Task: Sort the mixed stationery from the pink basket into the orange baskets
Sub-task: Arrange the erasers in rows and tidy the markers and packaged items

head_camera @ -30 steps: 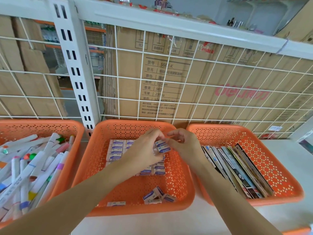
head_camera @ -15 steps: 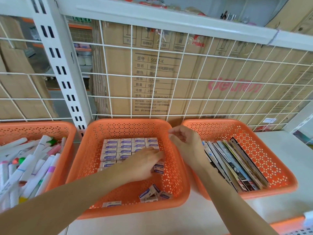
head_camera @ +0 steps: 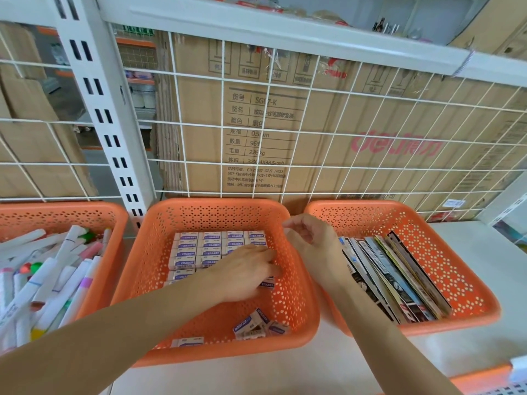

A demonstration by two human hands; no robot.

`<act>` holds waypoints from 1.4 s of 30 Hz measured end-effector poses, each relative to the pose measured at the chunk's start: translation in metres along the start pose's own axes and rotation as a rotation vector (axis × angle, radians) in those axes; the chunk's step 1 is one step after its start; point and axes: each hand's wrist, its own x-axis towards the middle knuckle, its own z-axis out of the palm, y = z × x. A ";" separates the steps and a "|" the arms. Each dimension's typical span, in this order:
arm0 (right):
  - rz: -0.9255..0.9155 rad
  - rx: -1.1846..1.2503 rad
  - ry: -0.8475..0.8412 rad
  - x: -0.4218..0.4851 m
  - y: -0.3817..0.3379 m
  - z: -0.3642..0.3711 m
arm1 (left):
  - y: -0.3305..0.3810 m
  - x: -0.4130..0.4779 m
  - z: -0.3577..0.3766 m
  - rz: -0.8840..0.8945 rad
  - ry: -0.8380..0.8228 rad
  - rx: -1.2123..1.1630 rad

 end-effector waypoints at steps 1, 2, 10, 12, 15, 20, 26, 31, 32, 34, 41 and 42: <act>-0.002 -0.014 0.002 -0.001 0.000 0.000 | -0.001 0.001 0.001 0.002 -0.010 0.003; -0.002 -0.031 0.003 -0.002 0.000 0.001 | -0.001 0.002 0.003 -0.005 -0.008 0.004; -0.007 -0.114 -0.015 -0.005 0.009 0.004 | -0.003 -0.007 -0.005 -0.069 0.046 -0.144; -0.013 -0.138 -0.005 -0.006 0.009 0.006 | -0.003 -0.014 -0.015 -0.138 0.040 -0.310; -0.048 -0.197 0.024 -0.008 0.009 0.012 | 0.000 -0.027 -0.022 -0.154 -0.197 -0.472; -0.087 -0.249 0.030 -0.012 0.007 0.017 | 0.011 -0.034 -0.009 -0.197 -0.410 -0.490; -0.087 -0.289 0.015 -0.014 0.009 0.018 | 0.013 -0.037 -0.005 -0.318 -0.416 -0.557; -0.143 -0.340 0.023 -0.015 0.009 0.019 | 0.001 -0.044 -0.016 -0.406 -0.344 -0.803; -0.175 -0.344 0.033 -0.015 0.008 0.019 | -0.002 -0.048 -0.020 -0.422 -0.323 -0.848; -0.290 -0.330 0.037 -0.015 0.006 0.018 | -0.009 -0.057 -0.024 -0.445 -0.286 -0.866; -0.333 -0.377 -0.790 -0.019 -0.017 0.031 | -0.031 -0.094 -0.028 -0.574 -0.112 -0.999; -0.347 -0.416 -0.902 -0.020 -0.018 0.036 | -0.031 -0.098 -0.028 -0.587 -0.092 -1.026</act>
